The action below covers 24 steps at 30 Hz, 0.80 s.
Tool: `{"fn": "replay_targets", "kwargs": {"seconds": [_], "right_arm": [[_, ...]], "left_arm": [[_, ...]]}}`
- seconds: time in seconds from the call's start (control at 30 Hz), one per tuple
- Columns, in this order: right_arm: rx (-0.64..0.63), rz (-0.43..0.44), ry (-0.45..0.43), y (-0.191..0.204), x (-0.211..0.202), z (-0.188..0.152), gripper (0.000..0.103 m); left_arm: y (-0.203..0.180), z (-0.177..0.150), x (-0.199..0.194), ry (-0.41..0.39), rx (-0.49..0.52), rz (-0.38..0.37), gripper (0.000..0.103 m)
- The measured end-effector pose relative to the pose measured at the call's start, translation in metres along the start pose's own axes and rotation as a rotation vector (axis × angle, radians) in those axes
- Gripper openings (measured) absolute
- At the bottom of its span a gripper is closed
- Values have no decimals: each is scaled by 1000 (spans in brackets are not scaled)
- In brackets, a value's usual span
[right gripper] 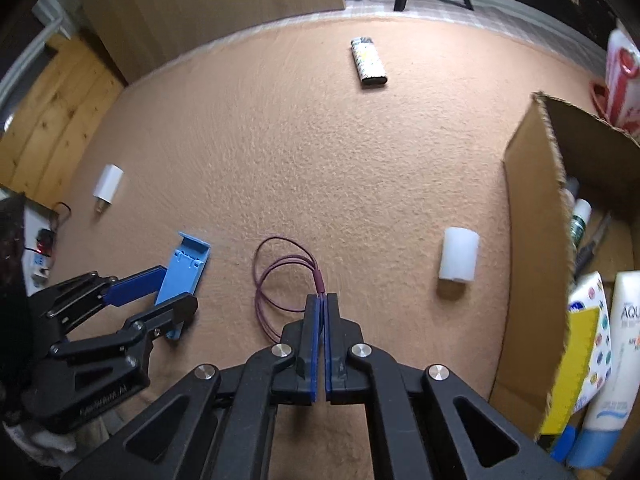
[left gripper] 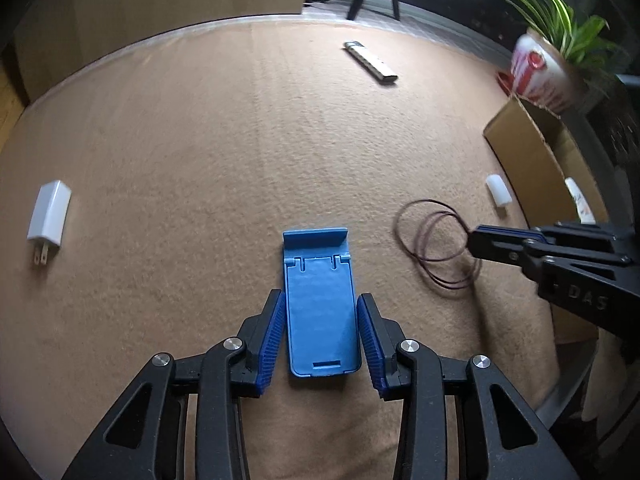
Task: Organize objects
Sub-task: 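Grasp the purple cable with the right tool while the left tool regrasps the blue stand, then carry the blue stand and purple cable into the box and open both tools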
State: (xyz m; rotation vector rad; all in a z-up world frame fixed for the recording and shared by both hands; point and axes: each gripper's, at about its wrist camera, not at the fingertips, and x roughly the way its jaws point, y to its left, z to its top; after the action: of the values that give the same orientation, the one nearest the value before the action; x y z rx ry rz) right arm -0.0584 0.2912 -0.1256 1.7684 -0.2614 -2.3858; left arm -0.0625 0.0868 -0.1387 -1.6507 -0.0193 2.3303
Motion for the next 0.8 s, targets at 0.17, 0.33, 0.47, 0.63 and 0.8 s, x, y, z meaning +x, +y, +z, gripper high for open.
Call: {"fn": "replay_targets", "kwargs": {"seconds": [0.17,0.33,0.47,0.63,0.8], "right_arm": [[18,19,-49,-1,-25,-3,2],[38,27,-124,9,-53,0,2],[63,30,-182,3,-80,-7,2],[108,9,-241,-13,-107,-20,2],[157,-33,-286,-37,-131,-34,2]], "left_arm": [[5,0,-9,-17,-30,-18,39],[-1,3,-24,-45,-34,-39,40],[-14,8,-36,-71,-5,-53,40],[-36,19,-50,-101,42,-76,40],[-65,30,-59,-120,103,-107,40]]}}
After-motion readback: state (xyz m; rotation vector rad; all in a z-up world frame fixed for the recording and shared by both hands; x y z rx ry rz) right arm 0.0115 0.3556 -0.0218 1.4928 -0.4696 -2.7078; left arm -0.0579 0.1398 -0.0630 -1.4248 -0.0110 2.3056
